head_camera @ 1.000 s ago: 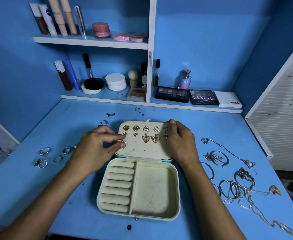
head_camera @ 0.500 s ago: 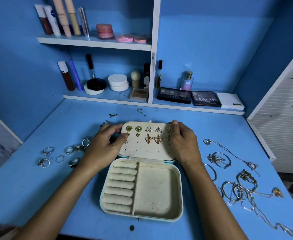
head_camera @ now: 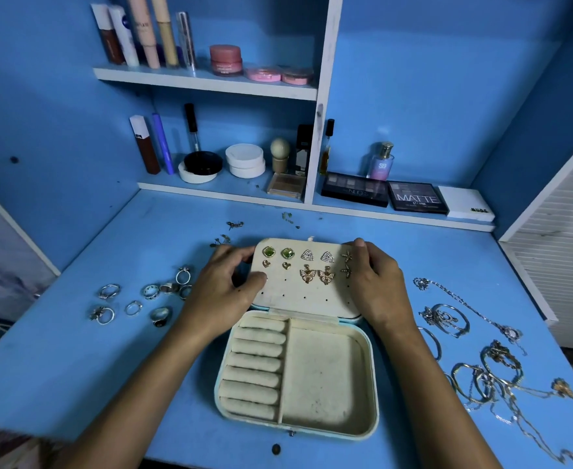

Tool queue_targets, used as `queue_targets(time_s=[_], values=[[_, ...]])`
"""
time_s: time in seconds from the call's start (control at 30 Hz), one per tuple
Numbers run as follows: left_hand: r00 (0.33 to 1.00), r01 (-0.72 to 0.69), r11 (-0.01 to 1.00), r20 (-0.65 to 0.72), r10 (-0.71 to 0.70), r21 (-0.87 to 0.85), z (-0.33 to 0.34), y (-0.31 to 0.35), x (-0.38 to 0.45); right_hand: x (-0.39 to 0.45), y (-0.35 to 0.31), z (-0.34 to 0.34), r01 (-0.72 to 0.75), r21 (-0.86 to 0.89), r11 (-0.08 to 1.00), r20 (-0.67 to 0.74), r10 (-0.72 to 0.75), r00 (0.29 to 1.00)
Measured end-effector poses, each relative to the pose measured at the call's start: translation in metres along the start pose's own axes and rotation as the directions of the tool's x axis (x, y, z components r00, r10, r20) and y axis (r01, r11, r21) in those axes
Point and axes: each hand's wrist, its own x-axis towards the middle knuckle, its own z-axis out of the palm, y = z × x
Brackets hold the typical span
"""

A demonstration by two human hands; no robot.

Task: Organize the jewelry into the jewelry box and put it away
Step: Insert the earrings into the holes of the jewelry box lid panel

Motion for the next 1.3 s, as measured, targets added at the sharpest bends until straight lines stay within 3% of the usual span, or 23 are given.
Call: queue_targets(time_s=[0.57, 0.67, 0.83, 1.07, 1.3], values=[[1.000, -0.006, 0.999, 0.010, 0.005, 0.038, 0.001, -0.002, -0.001, 0.020, -0.005, -0.008, -0.094, -0.043, 0.995, 0.035, 0.096, 0.995], [1.000, -0.018, 0.999, 0.005, 0.018, 0.037, 0.002, -0.003, -0.001, 0.029, -0.009, -0.011, -0.038, -0.072, 0.997, 0.006, 0.039, 0.999], [1.000, -0.023, 0.999, -0.005, 0.023, 0.030, 0.002, -0.004, -0.002, 0.045, -0.037, 0.000, 0.175, -0.273, 0.946, 0.015, -0.177, 0.984], [0.998, -0.056, 0.998, -0.022, 0.057, 0.033, 0.002, -0.003, -0.002, 0.076, -0.073, 0.044, 0.424, -0.338, 0.840, 0.279, -0.341, 0.898], [0.998, -0.062, 0.998, -0.017, 0.062, 0.009, 0.002, -0.004, -0.002, 0.099, -0.089, 0.082, 0.461, -0.341, 0.820, 0.638, -0.158, 0.754]])
